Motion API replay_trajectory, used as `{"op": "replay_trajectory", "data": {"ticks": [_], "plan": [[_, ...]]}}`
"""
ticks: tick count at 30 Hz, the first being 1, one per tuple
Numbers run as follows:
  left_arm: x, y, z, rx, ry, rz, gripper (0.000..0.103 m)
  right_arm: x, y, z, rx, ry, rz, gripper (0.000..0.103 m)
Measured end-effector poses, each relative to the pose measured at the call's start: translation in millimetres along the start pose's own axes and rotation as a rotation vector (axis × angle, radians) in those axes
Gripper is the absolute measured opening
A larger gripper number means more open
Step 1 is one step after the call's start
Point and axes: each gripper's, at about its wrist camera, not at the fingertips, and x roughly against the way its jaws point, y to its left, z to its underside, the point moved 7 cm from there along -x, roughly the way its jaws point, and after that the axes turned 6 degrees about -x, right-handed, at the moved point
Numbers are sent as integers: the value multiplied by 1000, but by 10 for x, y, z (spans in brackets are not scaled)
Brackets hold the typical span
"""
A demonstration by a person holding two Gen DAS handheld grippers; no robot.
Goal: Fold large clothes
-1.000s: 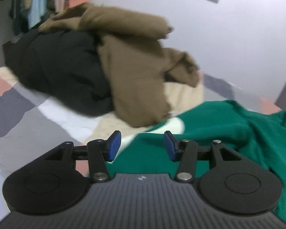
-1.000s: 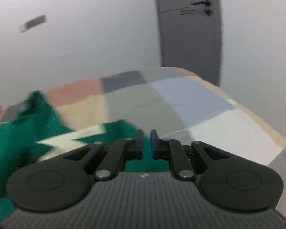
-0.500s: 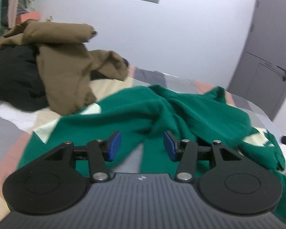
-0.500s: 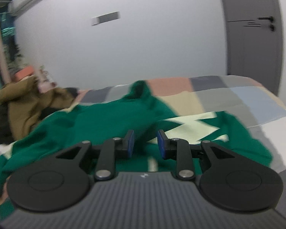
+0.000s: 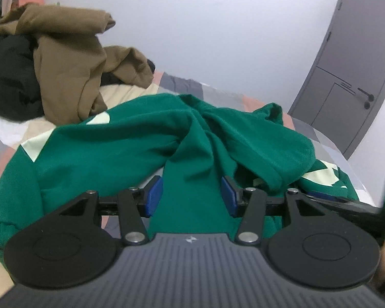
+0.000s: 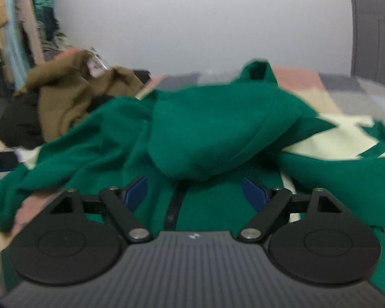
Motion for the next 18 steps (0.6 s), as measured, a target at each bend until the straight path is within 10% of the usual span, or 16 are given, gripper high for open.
{"op": "replay_trajectory", "data": {"ticks": [8,12,18], "plan": [[-314,292,106,41,66,-31,56,-1003,60,-140,-7,25,45,80],[-495,432,109,63,77,-37,56,-1341,-2,-654,-41,-13,108,38],[-984,598,96,108,102,-14,56,-1750,-38,-1820,44,-88,195,23]]}}
